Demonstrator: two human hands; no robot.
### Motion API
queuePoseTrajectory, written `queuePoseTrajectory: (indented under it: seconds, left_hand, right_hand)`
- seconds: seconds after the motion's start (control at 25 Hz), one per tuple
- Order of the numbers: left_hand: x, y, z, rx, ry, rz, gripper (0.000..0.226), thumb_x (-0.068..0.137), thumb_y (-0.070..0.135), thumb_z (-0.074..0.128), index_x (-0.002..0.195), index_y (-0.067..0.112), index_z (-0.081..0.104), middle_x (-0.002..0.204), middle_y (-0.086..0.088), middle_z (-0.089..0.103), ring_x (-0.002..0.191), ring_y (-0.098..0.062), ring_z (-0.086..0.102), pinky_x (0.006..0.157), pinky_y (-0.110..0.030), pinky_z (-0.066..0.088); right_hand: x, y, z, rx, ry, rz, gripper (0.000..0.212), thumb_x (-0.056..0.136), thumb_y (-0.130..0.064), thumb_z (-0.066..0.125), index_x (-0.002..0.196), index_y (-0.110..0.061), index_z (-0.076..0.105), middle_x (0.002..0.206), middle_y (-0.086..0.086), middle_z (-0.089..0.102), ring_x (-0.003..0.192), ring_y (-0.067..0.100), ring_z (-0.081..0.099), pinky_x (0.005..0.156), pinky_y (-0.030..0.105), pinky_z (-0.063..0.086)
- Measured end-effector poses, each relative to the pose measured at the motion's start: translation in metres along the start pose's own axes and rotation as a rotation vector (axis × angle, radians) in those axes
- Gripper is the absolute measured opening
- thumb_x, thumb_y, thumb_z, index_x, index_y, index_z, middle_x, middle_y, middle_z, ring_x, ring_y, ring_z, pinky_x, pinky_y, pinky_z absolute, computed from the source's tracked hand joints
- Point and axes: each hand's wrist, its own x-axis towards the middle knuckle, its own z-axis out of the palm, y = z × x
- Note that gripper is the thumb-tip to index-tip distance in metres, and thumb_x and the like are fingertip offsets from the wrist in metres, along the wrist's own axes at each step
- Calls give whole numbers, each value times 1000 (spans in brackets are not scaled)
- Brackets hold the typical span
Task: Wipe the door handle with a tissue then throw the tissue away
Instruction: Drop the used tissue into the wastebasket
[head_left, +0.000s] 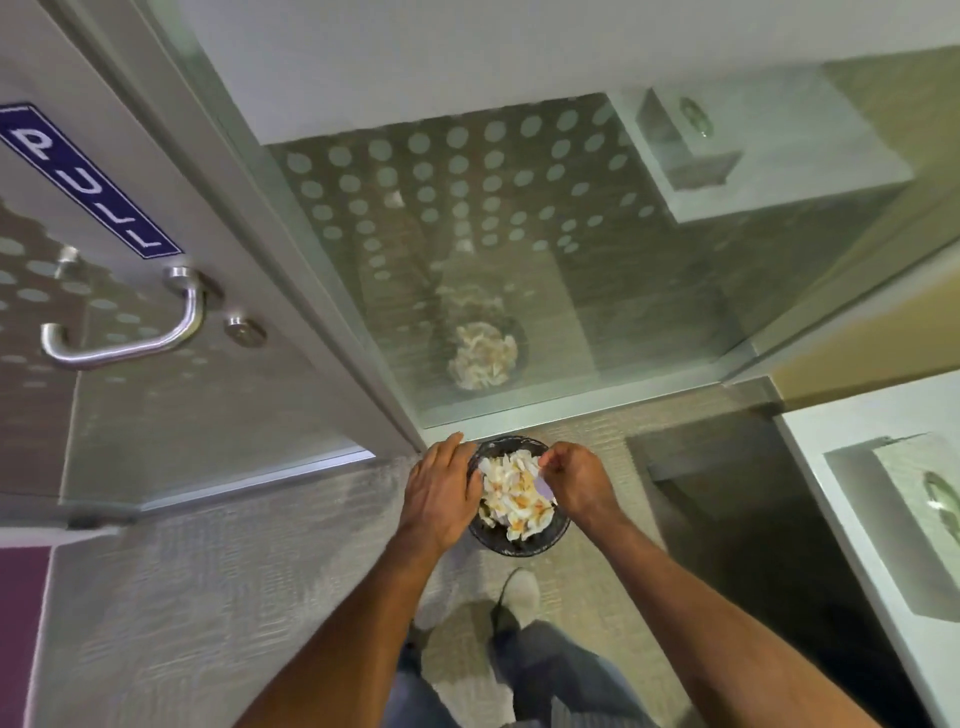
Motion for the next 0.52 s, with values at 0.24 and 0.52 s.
queuePoseTrajectory:
  seconds: [0.24,0.52]
  left_hand:
    - [7,10,33,28,-125,-55,55,112,39,39,163,21,29,173,-2,23,158,-23,23,129,-44,25]
    - [6,18,48,39,-191,-71,56,112,40,41,163,20,28,173,-3,23,158,-25,23,128,-45,28]
  right_hand:
    - [15,30,4,118,-51,99,17,89,-3,64,103,-11,70,103,10,73,96,26,68,90,39,56]
    - [21,47,18,130,-86,219,29,93,9,51,100,-4,75,113,11,76,103,22,69,101,35,52]
